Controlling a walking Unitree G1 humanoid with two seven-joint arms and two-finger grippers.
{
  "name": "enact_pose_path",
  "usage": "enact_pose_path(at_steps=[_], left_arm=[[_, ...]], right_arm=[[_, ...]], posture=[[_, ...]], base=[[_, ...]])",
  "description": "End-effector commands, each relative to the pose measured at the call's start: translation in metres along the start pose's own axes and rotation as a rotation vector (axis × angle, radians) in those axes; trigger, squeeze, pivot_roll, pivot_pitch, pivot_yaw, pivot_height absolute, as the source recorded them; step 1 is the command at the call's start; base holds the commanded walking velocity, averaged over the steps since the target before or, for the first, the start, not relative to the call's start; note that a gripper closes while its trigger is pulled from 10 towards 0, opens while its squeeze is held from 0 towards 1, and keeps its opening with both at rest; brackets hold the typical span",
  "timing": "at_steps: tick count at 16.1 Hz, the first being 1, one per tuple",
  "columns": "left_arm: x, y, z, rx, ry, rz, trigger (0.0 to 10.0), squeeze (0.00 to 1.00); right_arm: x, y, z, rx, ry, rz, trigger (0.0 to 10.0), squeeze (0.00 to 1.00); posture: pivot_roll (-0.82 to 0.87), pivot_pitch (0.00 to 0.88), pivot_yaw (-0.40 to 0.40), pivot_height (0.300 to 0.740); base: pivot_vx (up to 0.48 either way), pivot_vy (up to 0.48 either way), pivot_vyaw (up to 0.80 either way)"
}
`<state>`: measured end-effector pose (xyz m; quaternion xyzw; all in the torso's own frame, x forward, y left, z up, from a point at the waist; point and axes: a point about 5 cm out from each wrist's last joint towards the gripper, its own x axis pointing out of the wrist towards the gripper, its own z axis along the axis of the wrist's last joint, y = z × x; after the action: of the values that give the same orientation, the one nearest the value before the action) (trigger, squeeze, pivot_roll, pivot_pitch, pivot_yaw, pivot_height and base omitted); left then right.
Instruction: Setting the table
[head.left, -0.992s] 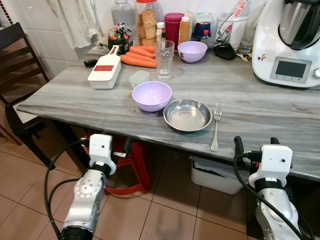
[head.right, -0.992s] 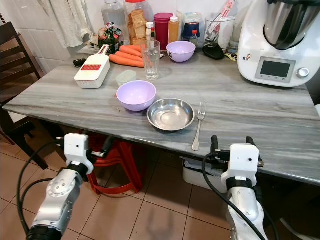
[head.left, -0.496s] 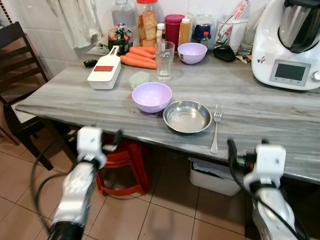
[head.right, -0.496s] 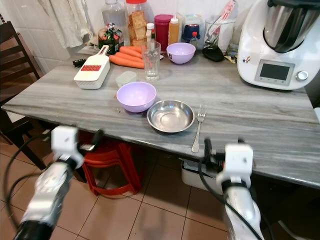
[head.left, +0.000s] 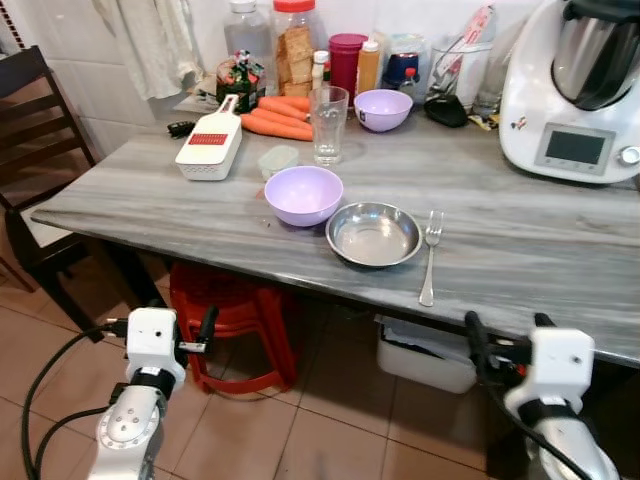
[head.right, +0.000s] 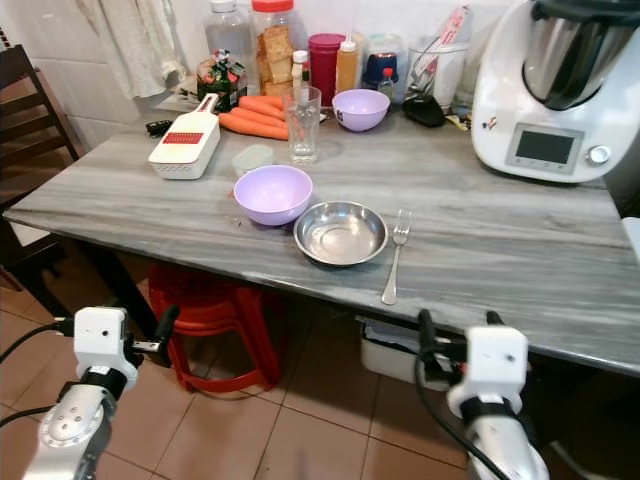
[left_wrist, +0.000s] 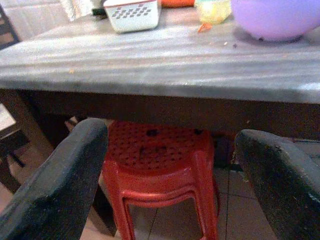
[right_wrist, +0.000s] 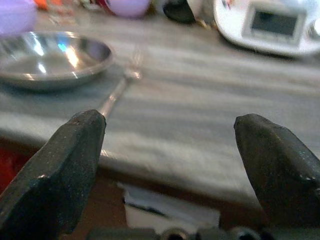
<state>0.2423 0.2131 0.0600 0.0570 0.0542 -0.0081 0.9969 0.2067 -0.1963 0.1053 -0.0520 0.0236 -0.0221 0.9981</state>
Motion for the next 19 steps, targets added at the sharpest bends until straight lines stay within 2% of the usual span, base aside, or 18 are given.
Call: enact_pose_path(at_steps=[1,2,3,4,6,7,8,11,14,17,19], left_arm=[[-0.001,0.01,0.005,0.02,-0.013,0.015,10.0,0.0],[0.001,0.017,0.012,0.048,-0.031,0.017,10.0,0.0],[0.002,0.018,0.013,0.051,-0.031,0.01,10.0,0.0],[0.003,0.018,0.017,0.051,-0.038,0.01,10.0,0.0],[0.009,0.007,0.022,0.04,-0.053,0.017,10.0,0.0],[0.01,0.006,0.021,0.028,-0.043,0.026,10.0,0.0],[0.012,-0.002,0.021,0.005,-0.041,0.017,10.0,0.0],[0.018,-0.019,0.024,-0.03,-0.051,-0.007,10.0,0.0],[0.03,-0.034,0.032,-0.017,-0.074,-0.067,10.0,0.0],[0.041,-0.037,0.036,0.0,-0.072,-0.109,10.0,0.0],[0.045,-0.04,0.043,0.042,-0.096,-0.148,10.0,0.0]], right_arm=[[0.006,0.008,0.001,0.01,-0.007,0.034,10.0,0.0],[0.015,0.016,0.006,0.012,-0.032,0.055,10.0,0.0],[0.018,0.019,0.007,-0.005,-0.041,0.055,10.0,0.0],[0.02,0.021,0.009,0.026,-0.017,0.069,10.0,0.0],[0.021,0.022,0.012,0.014,-0.035,0.089,10.0,0.0],[0.021,0.021,0.012,0.022,-0.032,0.072,10.0,0.0],[0.019,0.018,0.017,0.04,-0.054,0.028,10.0,0.0],[0.017,0.021,0.018,0.035,-0.054,0.007,10.0,0.0],[0.021,0.018,0.025,0.051,-0.089,-0.027,10.0,0.0],[0.022,0.014,0.025,0.045,-0.111,-0.071,10.0,0.0],[0.023,0.014,0.024,0.055,-0.113,-0.09,10.0,0.0]], posture=[[0.01,0.0,0.001,0.74],[0.02,0.0,-0.022,0.74],[0.02,0.0,-0.027,0.74],[0.04,0.0,-0.034,0.74],[0.03,0.0,-0.011,0.74],[0.02,0.0,-0.007,0.74],[0.01,0.0,-0.001,0.74],[-0.02,0.0,0.029,0.74],[-0.04,0.0,0.046,0.74],[-0.06,0.0,0.1,0.74],[-0.07,0.0,0.111,0.74]], base=[[0.0,0.0,0.0],[0.0,0.0,0.0],[0.0,0.0,0.0],[0.0,0.0,0.0],[0.0,0.0,0.0],[0.0,0.0,0.0],[0.0,0.0,0.0],[0.0,0.0,-0.27],[0.0,0.0,-0.69],[0.0,0.0,0.0],[0.0,0.0,0.0]])
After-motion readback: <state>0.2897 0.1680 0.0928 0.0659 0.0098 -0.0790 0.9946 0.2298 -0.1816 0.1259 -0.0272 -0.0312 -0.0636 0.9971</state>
